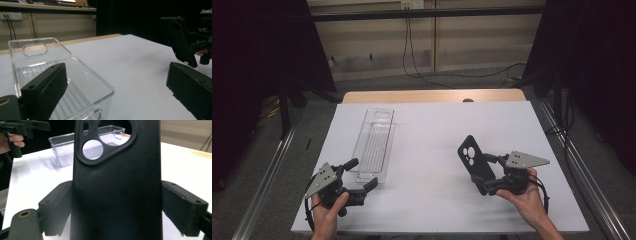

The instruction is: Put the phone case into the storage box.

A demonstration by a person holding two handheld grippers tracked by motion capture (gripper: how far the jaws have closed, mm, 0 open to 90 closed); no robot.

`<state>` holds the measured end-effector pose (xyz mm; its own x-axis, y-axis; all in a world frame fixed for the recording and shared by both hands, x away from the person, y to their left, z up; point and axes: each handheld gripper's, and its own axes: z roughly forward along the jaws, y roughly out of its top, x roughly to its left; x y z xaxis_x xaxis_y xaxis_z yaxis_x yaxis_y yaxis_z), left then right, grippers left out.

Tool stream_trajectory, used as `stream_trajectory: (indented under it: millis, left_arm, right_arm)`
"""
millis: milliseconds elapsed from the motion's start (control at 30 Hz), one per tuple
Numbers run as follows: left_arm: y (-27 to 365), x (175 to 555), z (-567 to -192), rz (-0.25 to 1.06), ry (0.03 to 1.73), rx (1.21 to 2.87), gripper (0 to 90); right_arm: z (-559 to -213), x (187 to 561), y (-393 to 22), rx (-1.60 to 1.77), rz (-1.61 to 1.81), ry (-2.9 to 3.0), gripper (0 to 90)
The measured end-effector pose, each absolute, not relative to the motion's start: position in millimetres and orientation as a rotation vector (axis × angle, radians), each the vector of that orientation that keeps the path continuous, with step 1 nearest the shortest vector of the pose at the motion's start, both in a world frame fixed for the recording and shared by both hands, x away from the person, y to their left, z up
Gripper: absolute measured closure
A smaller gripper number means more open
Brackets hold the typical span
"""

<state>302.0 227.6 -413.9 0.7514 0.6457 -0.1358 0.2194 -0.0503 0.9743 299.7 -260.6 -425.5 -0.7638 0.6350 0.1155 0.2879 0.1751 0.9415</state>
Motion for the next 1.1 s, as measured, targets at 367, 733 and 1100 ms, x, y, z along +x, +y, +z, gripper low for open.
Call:
stream_trajectory:
  millis: [367, 733, 1100]
  left_arm:
    - [220, 305, -411, 0.387, 0.69, 1.631, 3.5]
    - [212, 305, -408, 0.361, 0.661, 1.654, 3.4]
    - [195, 306, -406, 0.31, 0.64, 1.68, 2.5]
  right_arm:
    - [-426, 300, -246, 0.844, 1.636, 2.183, 14.5]
    - [-426, 298, -234, 0.806, 1.668, 2.213, 14.5]
    - [-428, 301, -223, 0.776, 1.7, 2.235, 14.5]
